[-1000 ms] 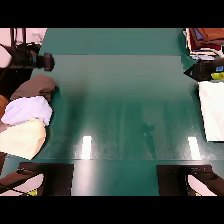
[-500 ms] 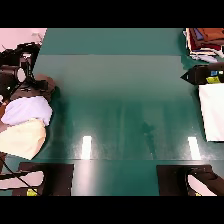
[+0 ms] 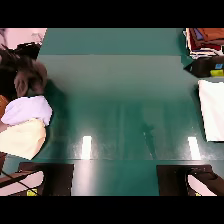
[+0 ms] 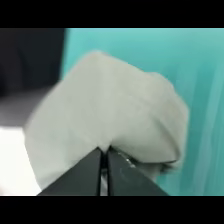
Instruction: Fold the shirts.
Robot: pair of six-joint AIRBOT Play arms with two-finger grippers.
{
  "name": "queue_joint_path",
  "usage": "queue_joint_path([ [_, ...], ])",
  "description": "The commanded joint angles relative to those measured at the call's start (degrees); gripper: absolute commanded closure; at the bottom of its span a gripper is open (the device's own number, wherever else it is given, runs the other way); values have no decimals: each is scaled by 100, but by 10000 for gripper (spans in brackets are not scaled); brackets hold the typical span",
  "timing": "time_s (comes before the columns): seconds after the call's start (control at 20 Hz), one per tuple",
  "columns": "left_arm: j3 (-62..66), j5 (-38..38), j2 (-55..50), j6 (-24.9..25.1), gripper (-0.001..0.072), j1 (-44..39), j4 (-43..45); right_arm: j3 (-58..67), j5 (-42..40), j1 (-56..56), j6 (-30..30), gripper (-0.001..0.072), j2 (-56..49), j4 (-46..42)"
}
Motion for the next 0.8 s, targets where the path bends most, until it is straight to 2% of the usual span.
queue_joint_path([
  [0.0, 1239, -435, 778, 409, 680, -459, -168, 789, -42, -2, -2, 698, 0, -11],
  [0.15, 2046, -933, 1150, 667, 681, -1449, -420, 1488, -37, -2, -2, 698, 2, -20],
  [0.3, 2212, -1506, 1132, 752, 681, -2780, -450, 1974, -7, -2, -4, 698, 2, -17],
  [0.55, 2212, -2376, 173, 748, 680, -4861, -457, 2380, 229, -2, -7, 698, 2, -26],
  [0.75, 2212, -2212, -809, 769, 660, -5689, -555, 2428, 472, -2, -7, 698, 35, -59],
])
